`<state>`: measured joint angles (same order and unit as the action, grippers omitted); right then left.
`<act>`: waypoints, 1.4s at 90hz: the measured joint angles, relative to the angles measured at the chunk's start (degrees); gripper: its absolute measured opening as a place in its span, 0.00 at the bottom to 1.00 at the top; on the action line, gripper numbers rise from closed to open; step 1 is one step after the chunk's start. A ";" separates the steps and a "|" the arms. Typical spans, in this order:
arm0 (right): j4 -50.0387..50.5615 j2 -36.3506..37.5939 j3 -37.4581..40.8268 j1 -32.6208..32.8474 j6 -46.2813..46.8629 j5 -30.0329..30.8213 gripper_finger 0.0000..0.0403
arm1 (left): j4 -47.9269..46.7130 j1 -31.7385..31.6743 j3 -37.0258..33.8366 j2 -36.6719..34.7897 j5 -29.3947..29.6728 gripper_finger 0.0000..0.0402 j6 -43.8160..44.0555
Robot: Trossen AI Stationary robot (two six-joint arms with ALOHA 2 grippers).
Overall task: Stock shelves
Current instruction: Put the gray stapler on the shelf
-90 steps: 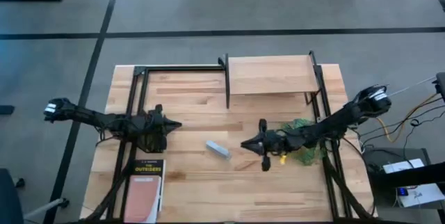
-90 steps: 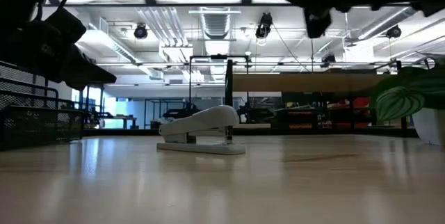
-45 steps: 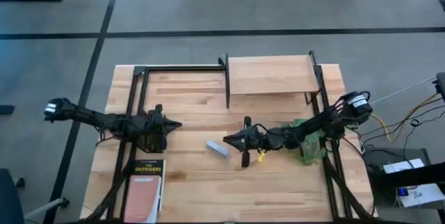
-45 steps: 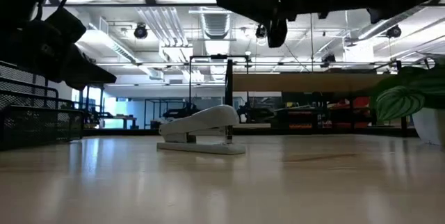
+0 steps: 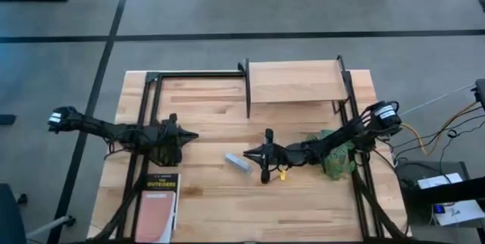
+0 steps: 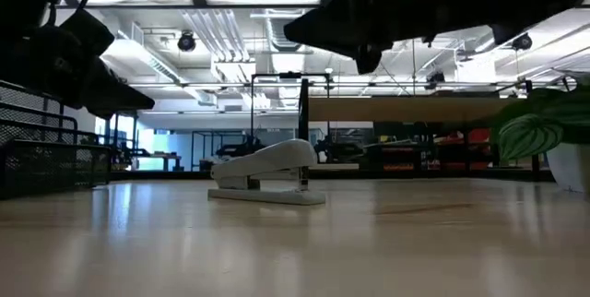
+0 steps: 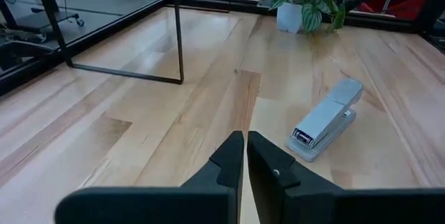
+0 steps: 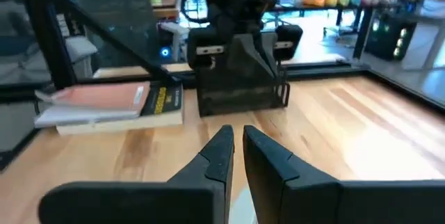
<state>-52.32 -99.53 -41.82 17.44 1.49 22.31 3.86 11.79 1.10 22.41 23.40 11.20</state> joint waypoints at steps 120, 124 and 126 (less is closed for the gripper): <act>11.21 5.02 -4.00 6.29 0.41 8.09 0.05 | 0.20 0.02 0.00 0.00 0.00 0.01 0.00; 9.27 4.06 -4.64 6.26 0.40 8.13 0.05 | 0.20 0.02 0.01 0.00 0.00 0.01 0.00; 8.92 3.62 -4.95 6.20 0.40 8.02 0.05 | 0.20 0.02 0.00 0.00 0.00 0.01 0.00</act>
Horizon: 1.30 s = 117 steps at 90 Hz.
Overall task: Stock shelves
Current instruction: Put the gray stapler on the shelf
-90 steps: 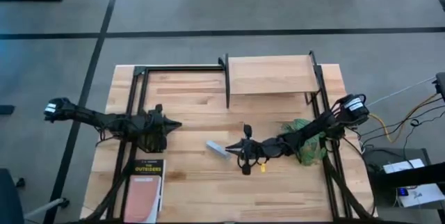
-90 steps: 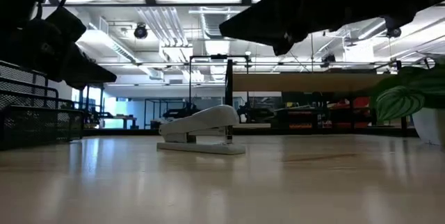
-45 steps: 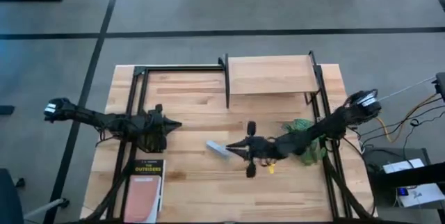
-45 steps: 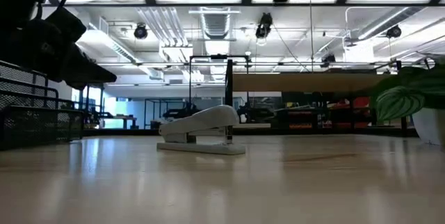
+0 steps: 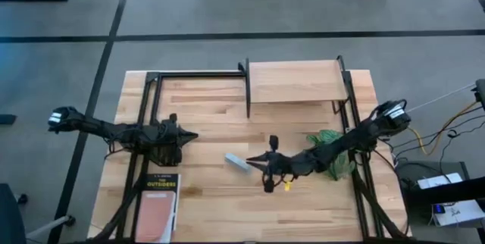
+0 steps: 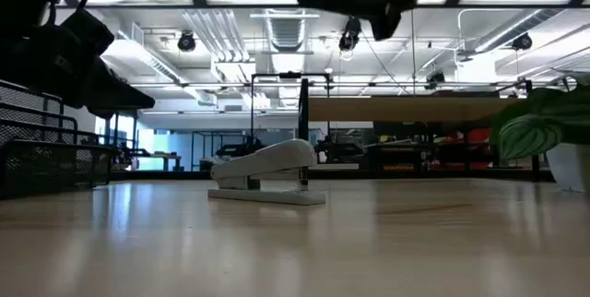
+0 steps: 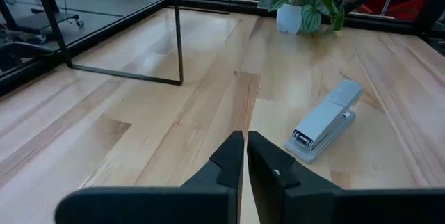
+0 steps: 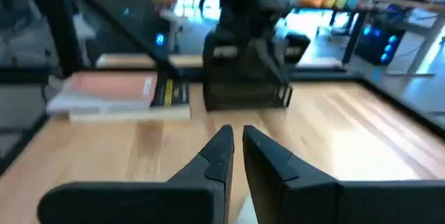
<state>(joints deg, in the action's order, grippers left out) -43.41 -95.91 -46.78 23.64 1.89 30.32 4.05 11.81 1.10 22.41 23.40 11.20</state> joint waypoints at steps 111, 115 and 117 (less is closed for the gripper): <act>2.46 3.18 -6.48 2.33 -6.03 5.35 0.05 | 0.09 -0.02 0.00 0.02 0.00 0.01 0.00; 4.73 2.90 -6.43 2.36 -3.34 5.80 0.05 | 0.07 0.00 0.00 0.02 0.00 0.01 0.00; 5.92 2.72 -6.41 2.31 -1.91 6.19 0.05 | 0.09 0.00 0.00 0.02 0.00 0.01 -0.02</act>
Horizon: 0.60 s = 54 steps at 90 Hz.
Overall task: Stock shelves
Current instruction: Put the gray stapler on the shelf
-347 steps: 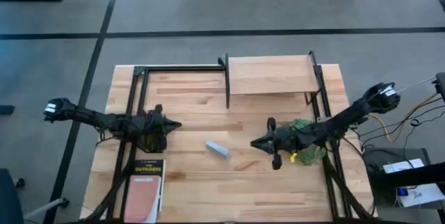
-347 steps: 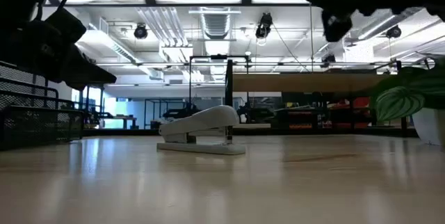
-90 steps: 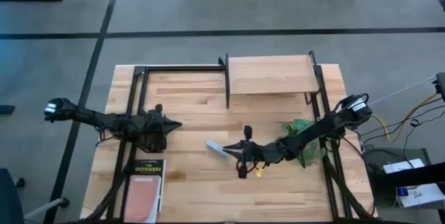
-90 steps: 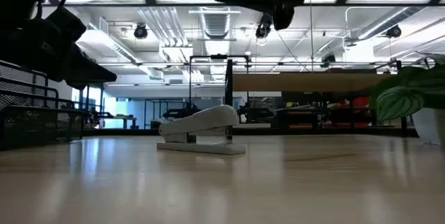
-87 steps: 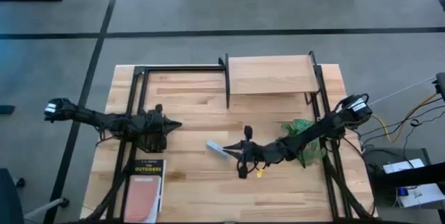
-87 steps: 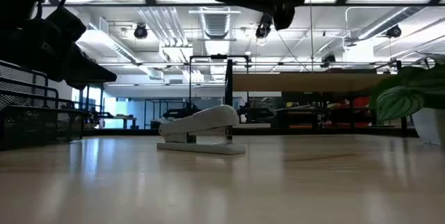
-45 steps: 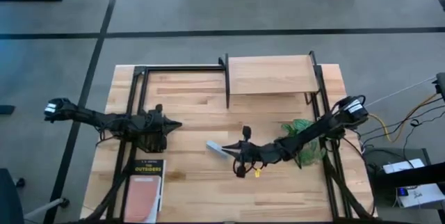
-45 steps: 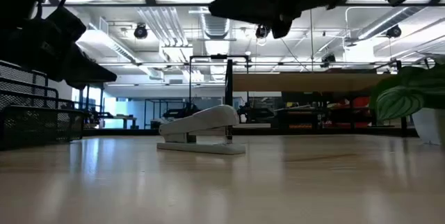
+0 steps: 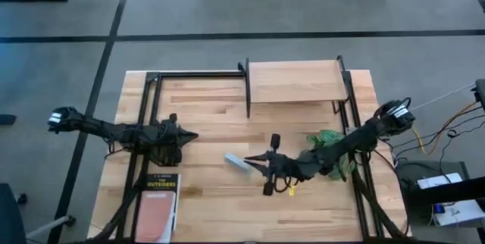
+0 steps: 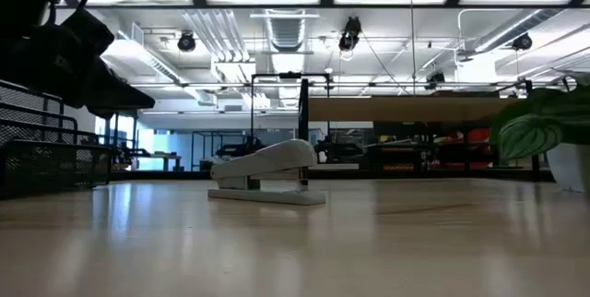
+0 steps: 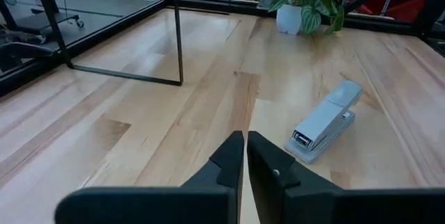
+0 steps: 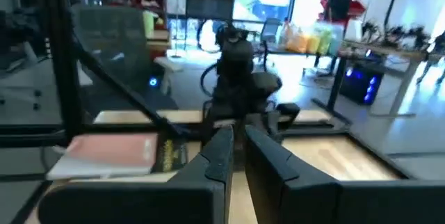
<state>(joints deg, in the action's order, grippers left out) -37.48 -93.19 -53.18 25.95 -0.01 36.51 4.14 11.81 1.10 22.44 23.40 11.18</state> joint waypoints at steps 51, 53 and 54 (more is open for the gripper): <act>14.59 -0.19 0.08 -0.08 17.03 2.56 0.05 | -0.02 0.00 0.00 0.00 0.00 0.01 0.02; 15.35 -0.19 0.08 -0.10 17.46 2.56 0.05 | -0.02 -0.01 0.02 0.00 0.00 0.01 0.02; 15.80 -0.20 0.08 -0.10 17.76 2.55 0.05 | -0.02 0.00 0.02 0.00 0.00 0.01 0.02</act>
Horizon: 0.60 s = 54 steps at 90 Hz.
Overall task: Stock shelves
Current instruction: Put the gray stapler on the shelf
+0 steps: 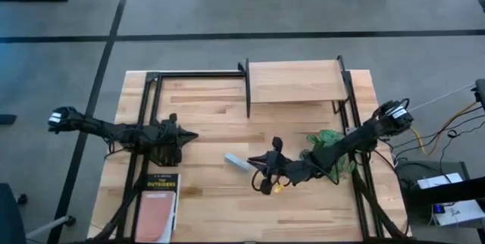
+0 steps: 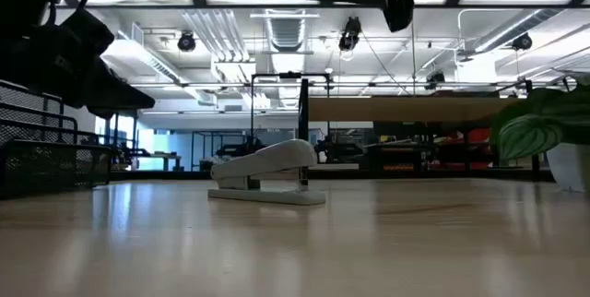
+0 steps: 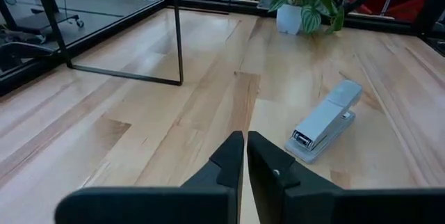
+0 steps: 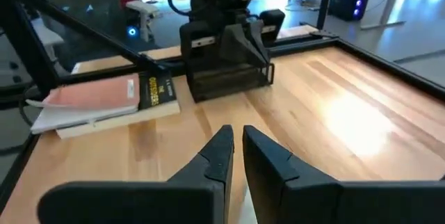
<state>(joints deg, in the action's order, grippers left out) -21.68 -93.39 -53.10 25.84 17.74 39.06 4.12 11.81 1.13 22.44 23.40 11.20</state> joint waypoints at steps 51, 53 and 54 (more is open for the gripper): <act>4.31 -6.87 -0.02 -4.44 5.38 -10.13 0.05 | 0.02 0.00 -0.02 0.00 0.00 0.01 0.00; 4.43 -6.91 -0.02 -4.49 5.66 -10.14 0.05 | 0.02 -0.01 -0.02 0.00 0.00 0.01 0.00; 4.53 -6.92 -0.02 -4.51 5.81 -10.15 0.05 | 0.00 -0.02 -0.02 0.00 0.00 0.01 0.00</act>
<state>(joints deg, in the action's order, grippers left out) -17.15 -100.31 -53.12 21.34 23.56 28.91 4.12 11.80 1.10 22.44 23.40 11.20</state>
